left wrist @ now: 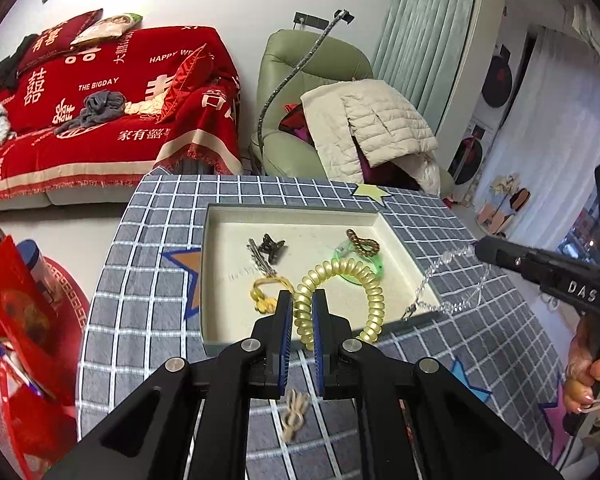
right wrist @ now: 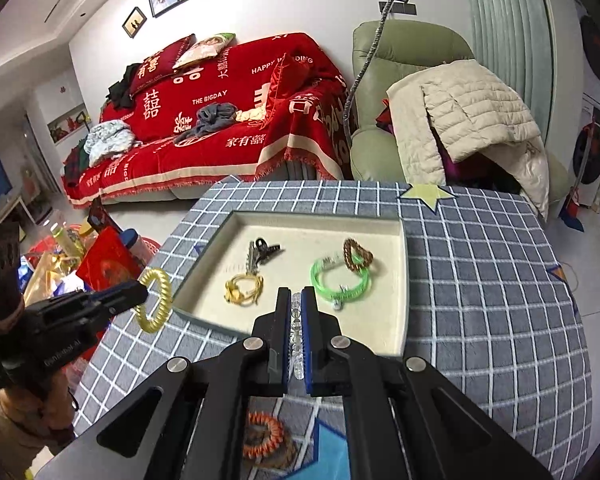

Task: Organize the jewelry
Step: 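Carry the clear beaded bracelet and yellow coil bracelet over the tray, then open the right gripper to drop the beaded bracelet while the left gripper releases the yellow coil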

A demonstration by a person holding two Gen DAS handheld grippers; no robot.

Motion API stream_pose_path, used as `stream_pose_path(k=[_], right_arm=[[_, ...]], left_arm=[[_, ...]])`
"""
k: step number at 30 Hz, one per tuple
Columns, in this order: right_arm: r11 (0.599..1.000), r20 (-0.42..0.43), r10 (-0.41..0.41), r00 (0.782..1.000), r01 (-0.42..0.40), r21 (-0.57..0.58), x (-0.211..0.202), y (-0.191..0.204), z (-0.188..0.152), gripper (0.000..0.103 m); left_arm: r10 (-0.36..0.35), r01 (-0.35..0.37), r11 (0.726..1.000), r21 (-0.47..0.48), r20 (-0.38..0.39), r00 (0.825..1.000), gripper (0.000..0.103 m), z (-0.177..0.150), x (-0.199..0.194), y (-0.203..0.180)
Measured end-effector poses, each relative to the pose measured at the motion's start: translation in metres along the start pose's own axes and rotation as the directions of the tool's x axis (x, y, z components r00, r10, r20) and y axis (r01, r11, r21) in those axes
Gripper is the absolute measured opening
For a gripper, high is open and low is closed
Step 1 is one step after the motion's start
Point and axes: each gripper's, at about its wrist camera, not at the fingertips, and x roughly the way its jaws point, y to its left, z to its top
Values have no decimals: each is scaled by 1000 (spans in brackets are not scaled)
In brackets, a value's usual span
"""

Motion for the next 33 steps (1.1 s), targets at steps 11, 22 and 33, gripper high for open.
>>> stream_pose_path(k=[11, 22, 33], right_arm=[[998, -30, 49, 998, -48, 43, 60, -5, 28, 5], [992, -118, -27, 993, 40, 116, 120, -43, 14, 5], [986, -179, -65, 982, 90, 138, 141, -66, -6, 5]], left_arm=[[89, -88, 996, 20, -56, 995, 31, 28, 62, 3], [184, -180, 983, 39, -145, 972, 31, 24, 127, 8], [219, -210, 975, 66, -199, 955, 31, 8, 150, 8]])
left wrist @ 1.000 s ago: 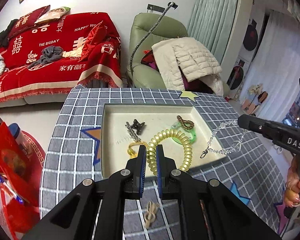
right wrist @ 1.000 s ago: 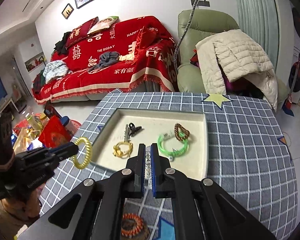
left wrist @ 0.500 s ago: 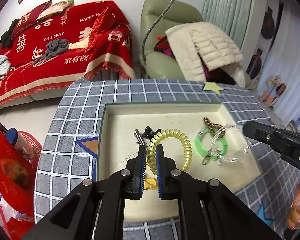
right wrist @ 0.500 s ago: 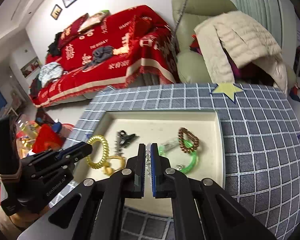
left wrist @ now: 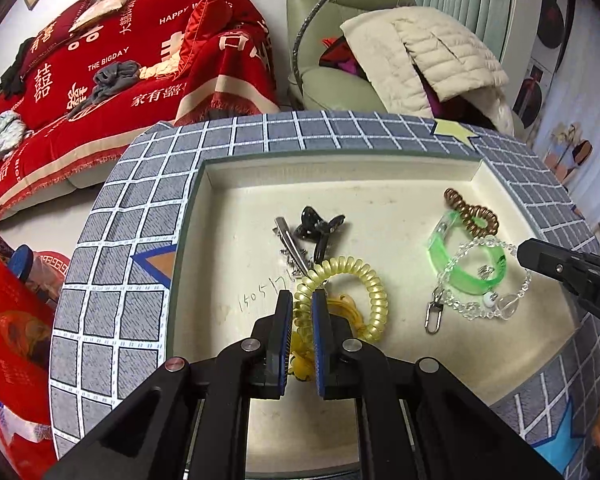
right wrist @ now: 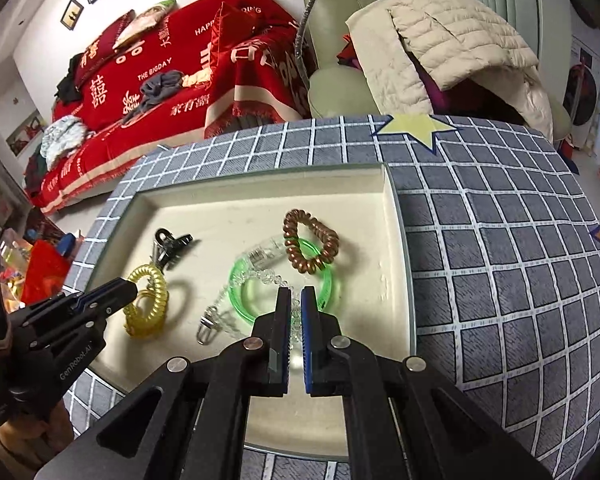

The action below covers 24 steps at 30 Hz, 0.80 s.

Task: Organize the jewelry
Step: 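Open the right gripper to drop the beaded bracelet while the left gripper releases the yellow coil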

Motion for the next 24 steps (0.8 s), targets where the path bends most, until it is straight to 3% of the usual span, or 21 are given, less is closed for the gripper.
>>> stream_pose_path(k=[17, 19, 21, 24], right_arm=[[999, -81, 17, 997, -14, 38, 16, -10, -9, 8], [998, -65, 34, 997, -31, 53, 9, -11, -9, 23], [997, -35, 41, 999, -39, 62, 1, -11, -10, 70], [997, 10, 55, 998, -56, 49, -15, -6, -9, 71]], left_arm=[[70, -70, 996, 48, -18, 997, 31, -4, 7, -10], [69, -69, 997, 45, -8, 998, 31, -4, 4, -10], [74, -74, 996, 48, 6, 997, 31, -4, -1, -10], [75, -77, 996, 54, 27, 997, 31, -3, -8, -11]])
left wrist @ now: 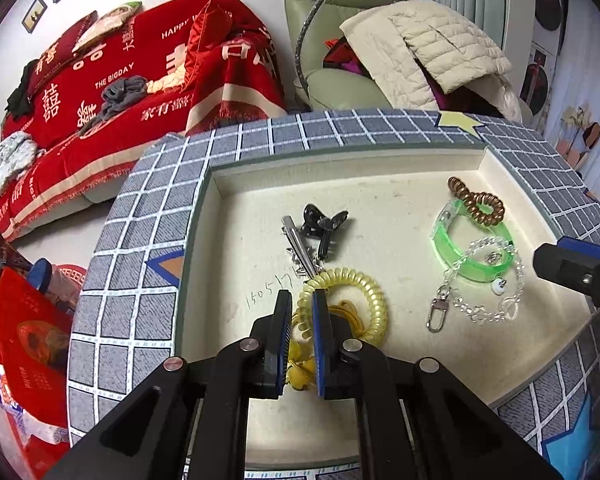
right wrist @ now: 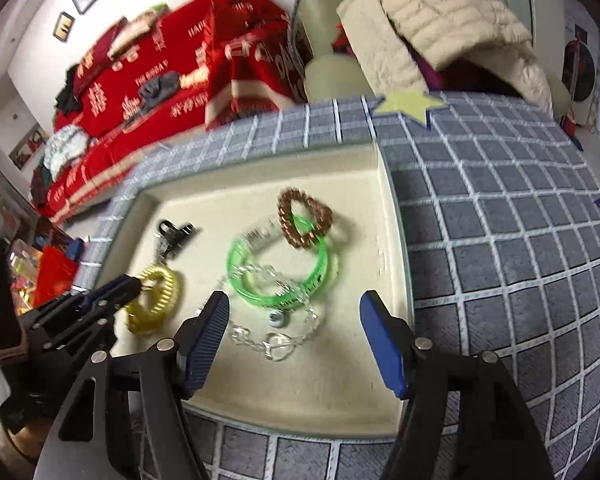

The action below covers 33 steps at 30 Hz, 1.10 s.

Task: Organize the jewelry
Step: 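Open the right gripper to drop the beaded bracelet while the left gripper releases the yellow coil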

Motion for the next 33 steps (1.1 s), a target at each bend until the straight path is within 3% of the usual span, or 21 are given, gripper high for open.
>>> stream_pose_path(k=[16, 33], right_arm=[[999, 56, 21, 998, -23, 23, -46, 6, -24, 74], [1000, 38, -14, 999, 14, 5, -49, 13, -34, 74]], left_arm=[[-16, 16, 1000, -17, 22, 1000, 31, 0, -17, 5], [-16, 18, 998, -58, 35, 999, 33, 0, -31, 15]])
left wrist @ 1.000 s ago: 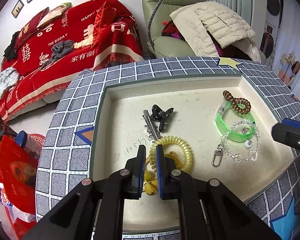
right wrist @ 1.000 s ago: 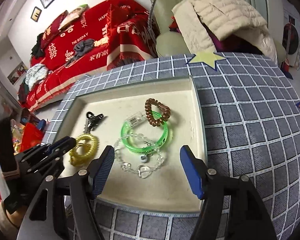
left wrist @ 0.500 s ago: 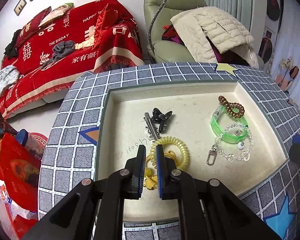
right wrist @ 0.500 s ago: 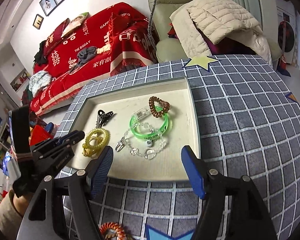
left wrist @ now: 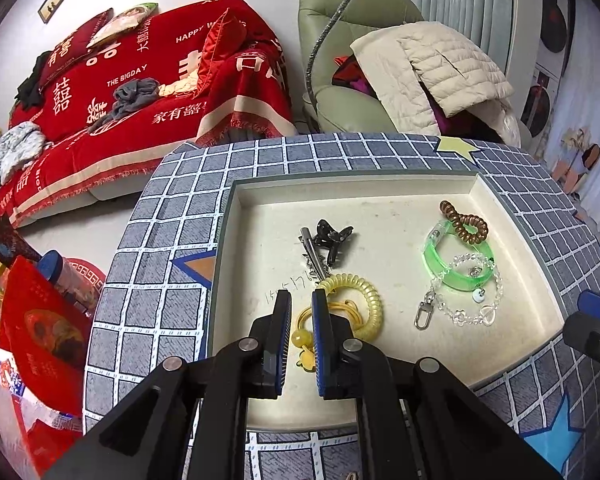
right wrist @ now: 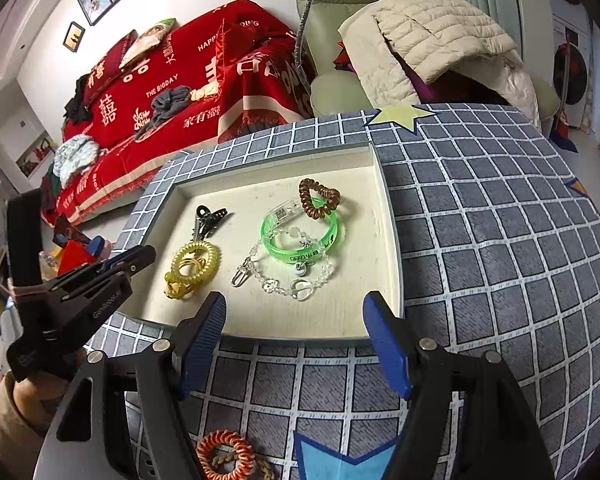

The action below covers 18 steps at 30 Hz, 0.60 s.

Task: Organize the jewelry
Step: 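Open the right gripper to drop the beaded bracelet while the left gripper releases the yellow coil, then withdraw both grippers from the tray toward the beige clip and orange coil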

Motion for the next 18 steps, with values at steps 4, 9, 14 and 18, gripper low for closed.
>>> stream_pose_path(k=[4, 9, 14, 18], right_arm=[[999, 11, -28, 1000, 28, -18, 2, 1, 5, 74], [999, 26, -49, 998, 49, -16, 3, 1, 7, 80], [1000, 122, -18, 992, 21, -22, -11, 6, 2, 103], [1000, 134, 3, 991, 1, -28, -17, 12, 3, 103]], left_arm=[[44, -44, 999, -8, 48, 998, 103, -1, -8, 1], [57, -57, 998, 12, 57, 997, 103, 0, -8, 2], [69, -70, 997, 11, 56, 996, 103, -6, -14, 6], [70, -71, 997, 13, 57, 996, 103, -13, -23, 5]])
